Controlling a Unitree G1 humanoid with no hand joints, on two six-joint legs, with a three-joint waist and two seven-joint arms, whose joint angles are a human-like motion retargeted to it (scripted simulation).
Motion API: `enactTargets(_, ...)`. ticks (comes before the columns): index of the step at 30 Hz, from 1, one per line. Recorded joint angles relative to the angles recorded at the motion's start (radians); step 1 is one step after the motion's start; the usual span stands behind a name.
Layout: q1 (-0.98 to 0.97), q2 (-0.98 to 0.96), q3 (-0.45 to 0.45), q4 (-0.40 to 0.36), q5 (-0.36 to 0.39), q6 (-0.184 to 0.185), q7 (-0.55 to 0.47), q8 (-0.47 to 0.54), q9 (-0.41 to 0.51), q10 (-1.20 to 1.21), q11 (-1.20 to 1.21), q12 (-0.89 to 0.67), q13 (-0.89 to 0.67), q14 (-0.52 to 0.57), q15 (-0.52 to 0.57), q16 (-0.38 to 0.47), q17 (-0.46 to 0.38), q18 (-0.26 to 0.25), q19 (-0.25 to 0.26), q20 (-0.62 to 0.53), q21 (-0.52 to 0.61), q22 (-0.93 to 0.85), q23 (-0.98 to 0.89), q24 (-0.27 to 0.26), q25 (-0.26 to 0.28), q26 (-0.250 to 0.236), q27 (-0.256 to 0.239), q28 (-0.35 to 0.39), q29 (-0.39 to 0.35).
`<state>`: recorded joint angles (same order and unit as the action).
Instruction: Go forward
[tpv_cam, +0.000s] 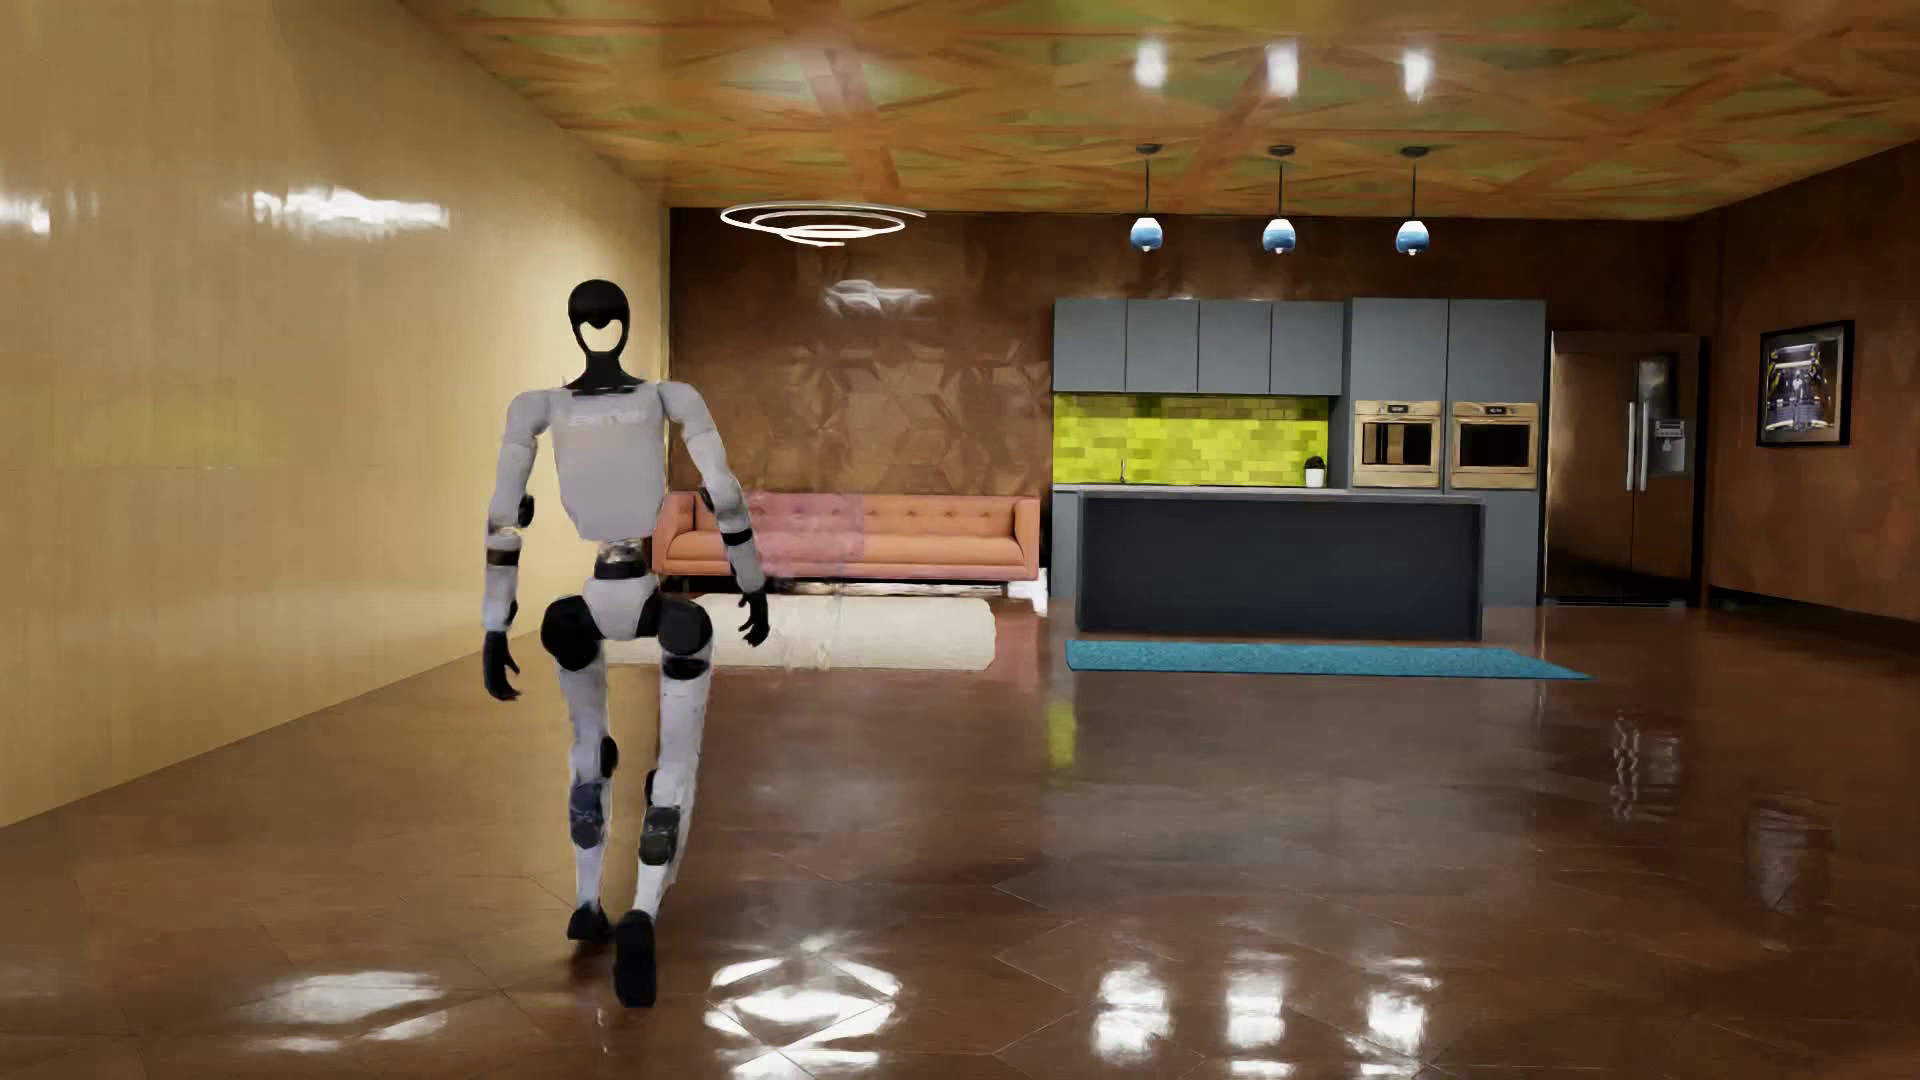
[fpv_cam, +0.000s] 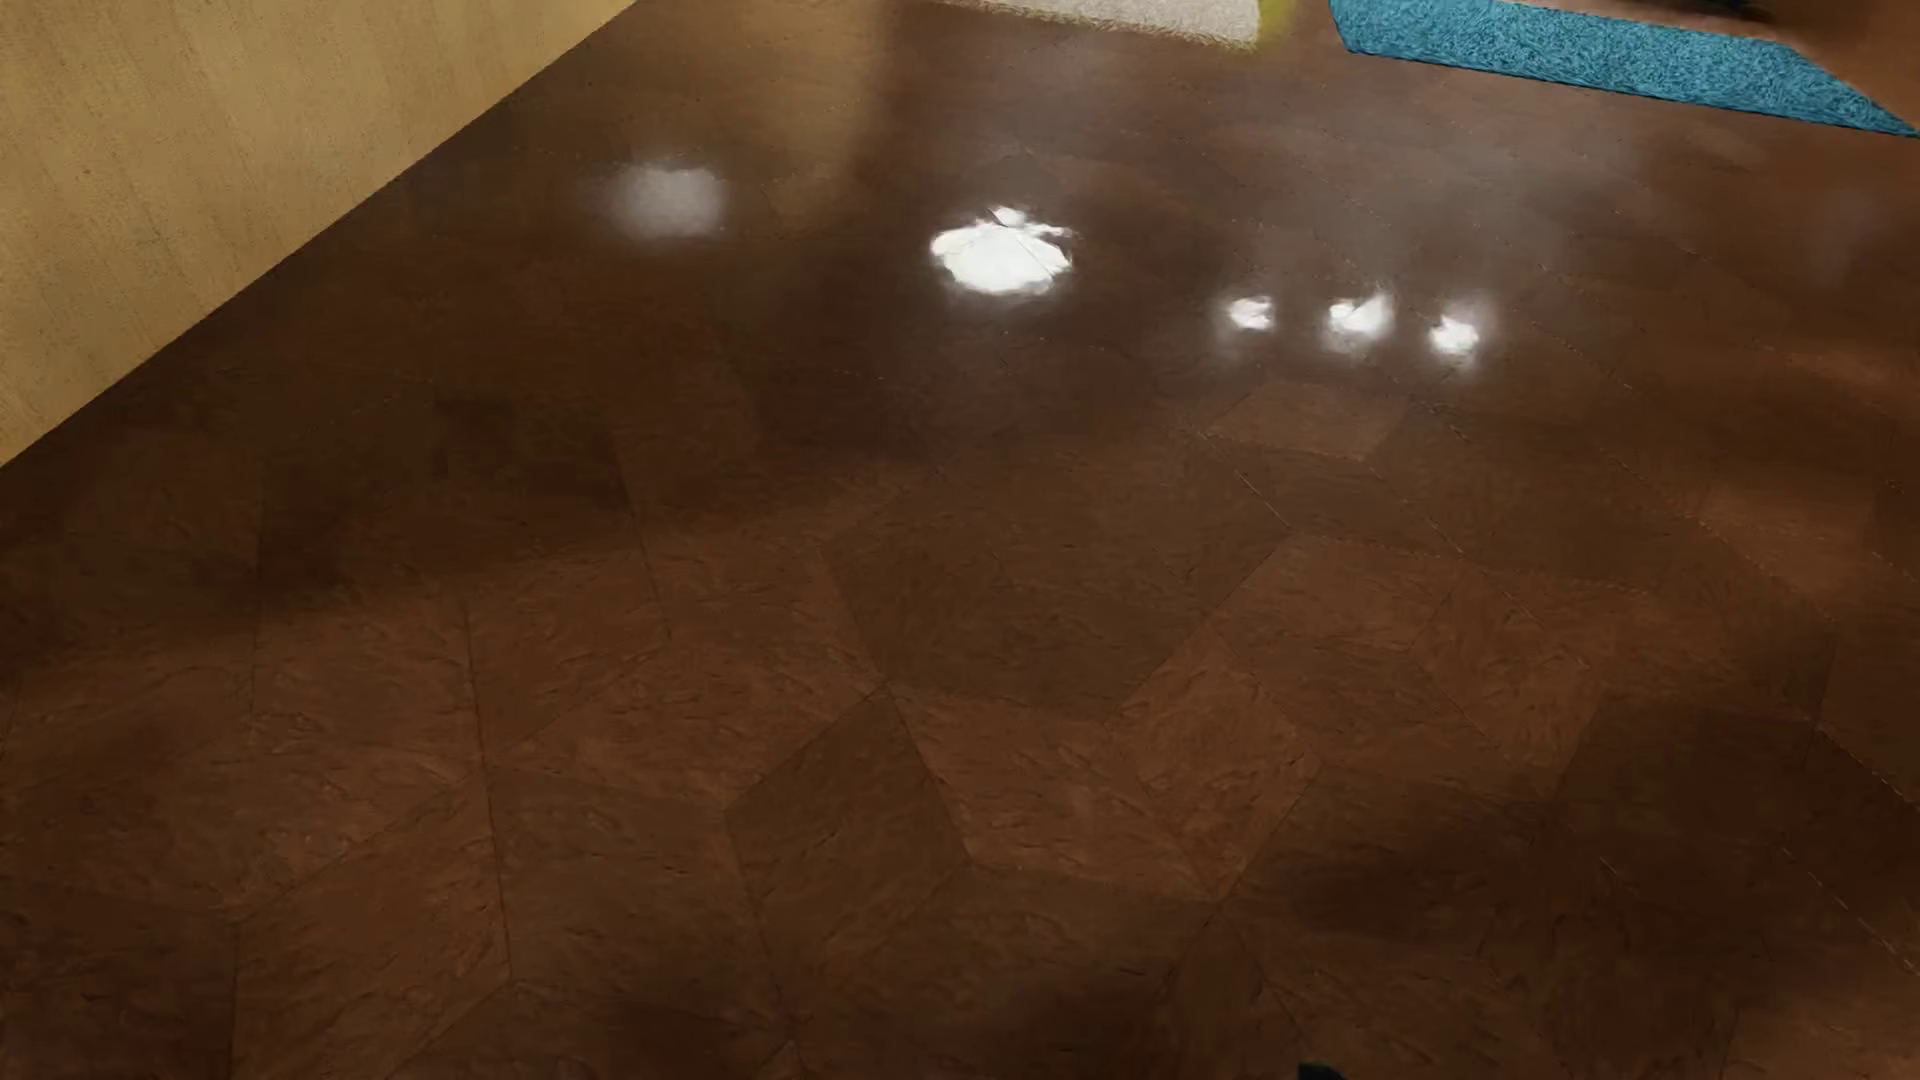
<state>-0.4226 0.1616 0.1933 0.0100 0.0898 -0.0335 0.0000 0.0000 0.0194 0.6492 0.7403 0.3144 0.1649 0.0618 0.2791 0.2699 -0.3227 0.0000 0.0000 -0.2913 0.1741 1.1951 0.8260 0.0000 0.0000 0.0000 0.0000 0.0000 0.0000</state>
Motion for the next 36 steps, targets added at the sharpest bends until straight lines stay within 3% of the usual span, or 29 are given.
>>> enactTargets(1,0.032,-0.113,-0.020,-0.018,0.014,0.010,0.000,0.000,-0.003,0.004,0.175,-0.012,0.015,-0.043,0.105,0.001,0.006,0.000,0.000,0.004,0.034,-0.010,0.016,0.000,0.000,0.000,0.000,0.000,0.000)
enactTargets(2,0.081,-0.214,-0.056,-0.037,0.020,0.020,0.000,0.000,0.005,0.000,0.335,-0.026,0.026,-0.081,0.109,0.003,0.002,0.000,0.000,-0.005,0.076,-0.031,0.033,0.000,0.000,0.000,0.000,0.000,0.000)
enactTargets(4,0.230,-0.380,-0.139,-0.053,0.014,0.041,0.000,0.000,0.020,-0.050,0.502,-0.060,0.065,-0.122,-0.001,0.014,0.010,0.000,0.000,-0.011,0.121,-0.087,0.057,0.000,0.000,0.000,0.000,0.000,0.000)
enactTargets(6,0.361,-0.517,-0.239,-0.035,0.010,0.068,0.000,0.000,0.032,-0.092,0.409,-0.112,0.106,-0.159,0.039,0.031,0.014,0.000,0.000,-0.003,0.163,-0.148,0.076,0.000,0.000,0.000,0.000,0.000,0.000)
enactTargets(9,0.529,-0.605,-0.344,-0.004,0.001,0.089,0.000,0.000,0.036,-0.145,-0.047,-0.181,0.158,-0.229,0.236,0.063,0.012,0.000,0.000,0.030,0.213,-0.265,0.077,0.000,0.000,0.000,0.000,0.000,0.000)
enactTargets(10,0.586,-0.610,-0.361,-0.010,-0.004,0.086,0.000,0.000,0.034,-0.155,-0.191,-0.196,0.173,-0.274,0.191,0.072,0.012,0.000,0.000,0.043,0.229,-0.299,0.082,0.000,0.000,0.000,0.000,0.000,0.000)
enactTargets(12,0.646,-0.575,-0.405,0.008,0.010,0.093,0.000,0.000,0.027,-0.136,-0.419,-0.233,0.184,-0.302,-0.312,0.082,0.021,0.000,0.000,0.074,0.258,-0.332,0.113,0.000,0.000,0.000,0.000,0.000,0.000)
enactTargets(13,0.671,-0.588,-0.416,0.020,0.021,0.096,0.000,0.000,0.027,-0.115,-0.303,-0.242,0.191,-0.278,-0.369,0.084,0.026,0.000,0.000,0.081,0.271,-0.339,0.133,0.000,0.000,0.000,0.000,0.000,0.000)
enactTargets(14,0.675,-0.616,-0.411,0.030,0.048,0.102,0.000,0.000,0.022,-0.061,-0.292,-0.243,0.194,-0.211,-0.174,0.084,0.031,0.000,0.000,0.089,0.285,-0.334,0.150,0.000,0.000,0.000,0.000,0.000,0.000)
enactTargets(15,0.670,-0.629,-0.403,0.044,0.075,0.115,0.000,0.000,0.014,0.001,-0.255,-0.230,0.200,-0.077,-0.039,0.076,0.037,0.000,0.000,0.095,0.288,-0.320,0.174,0.000,0.000,0.000,0.000,0.000,0.000)
enactTargets(16,0.637,-0.614,-0.378,0.063,0.101,0.125,0.000,0.000,0.008,0.135,-0.204,-0.203,0.204,0.126,0.010,0.065,0.038,0.000,0.000,0.096,0.288,-0.291,0.194,0.000,0.000,0.000,0.000,0.000,0.000)
enactTargets(17,0.542,-0.576,-0.371,0.088,0.120,0.141,0.000,0.000,0.002,0.303,-0.182,-0.184,0.200,0.290,-0.027,0.057,0.031,0.000,0.000,0.075,0.275,-0.269,0.191,0.000,0.000,0.000,0.000,0.000,0.000)
enactTargets(18,0.427,-0.542,-0.343,0.104,0.147,0.151,0.000,0.000,0.002,0.474,-0.169,-0.178,0.189,0.303,-0.066,0.054,0.025,0.000,0.000,0.035,0.269,-0.244,0.185,0.000,0.000,0.000,0.000,0.000,0.000)
enactTargets(20,0.256,-0.380,-0.282,0.094,0.157,0.139,0.000,0.000,0.021,0.697,-0.199,-0.158,0.166,-0.048,-0.178,0.046,0.015,0.000,0.000,-0.011,0.222,-0.204,0.142,0.000,0.000,0.000,0.000,0.000,0.000)
enactTargets(21,0.175,-0.297,-0.239,0.087,0.153,0.131,0.000,0.000,0.027,0.722,-0.221,-0.146,0.144,-0.111,-0.242,0.042,0.007,0.000,0.000,-0.026,0.208,-0.177,0.131,0.000,0.000,0.000,0.000,0.000,0.000)
enactTargets(24,0.016,-0.067,-0.091,0.076,0.097,0.096,0.000,0.000,0.030,0.457,-0.305,-0.089,0.087,-0.098,-0.442,0.037,-0.030,0.000,0.000,-0.040,0.171,-0.151,0.054,0.000,0.000,0.000,0.000,0.000,0.000)
enactTargets(26,-0.024,0.024,-0.030,0.085,0.070,0.084,0.000,0.000,0.017,0.076,-0.324,-0.046,0.038,0.002,-0.553,0.036,-0.053,0.000,0.000,-0.007,0.145,-0.183,-0.003,0.000,0.000,0.000,0.000,0.000,0.000)
enactTargets(27,-0.023,0.049,-0.004,0.093,0.063,0.082,0.000,0.000,-0.001,-0.062,-0.323,-0.033,0.011,-0.009,-0.585,0.036,-0.062,0.000,0.000,-0.015,0.128,-0.169,-0.019,0.000,0.000,0.000,0.000,0.000,0.000)
enactTargets(28,-0.001,0.079,0.015,0.093,0.040,0.076,0.000,0.000,-0.011,-0.456,-0.319,-0.020,-0.017,0.116,-0.597,0.034,-0.066,0.000,0.000,-0.019,0.105,-0.158,-0.030,0.000,0.000,0.000,0.000,0.000,0.000)
enactTargets(29,-0.033,0.091,0.024,0.092,0.030,0.070,0.000,0.000,-0.017,-0.210,-0.311,-0.014,-0.038,0.040,-0.564,0.033,-0.063,0.000,0.000,-0.020,0.080,-0.139,-0.030,0.000,0.000,0.000,0.000,0.000,0.000)
enactTargets(30,-0.052,0.122,0.028,0.078,0.008,0.061,0.000,0.000,-0.014,-0.131,-0.295,-0.007,-0.051,0.039,-0.499,0.029,-0.059,0.000,0.000,-0.044,0.067,-0.105,-0.024,0.000,0.000,0.000,0.000,0.000,0.000)
enactTargets(32,-0.055,0.117,0.027,0.052,-0.007,0.035,0.000,0.000,-0.015,0.009,-0.133,-0.013,-0.024,0.063,-0.198,0.021,-0.033,0.000,0.000,-0.099,0.048,-0.028,-0.003,0.000,0.000,0.000,0.000,0.000,0.000)
enactTargets(34,-0.003,-0.047,0.020,0.017,-0.034,0.038,0.000,0.000,-0.024,0.076,0.165,-0.011,0.001,-0.057,0.099,0.016,-0.026,0.000,0.000,-0.082,0.102,-0.051,0.009,0.000,0.000,0.000,0.000,0.000,0.000)
enactTargets(35,0.047,-0.166,-0.002,-0.012,-0.041,0.044,0.000,0.000,-0.012,0.081,0.345,-0.021,0.009,-0.118,0.192,0.012,-0.034,0.000,0.000,-0.091,0.148,-0.072,0.006,0.000,0.000,0.000,0.000,0.000,0.000)
enactTargets(36,0.105,-0.249,-0.031,-0.020,-0.036,0.055,0.000,0.000,-0.005,0.078,0.474,-0.032,0.022,-0.156,0.123,0.015,-0.031,0.000,0.000,-0.087,0.164,-0.100,0.007,0.000,0.000,0.000,0.000,0.000,0.000)
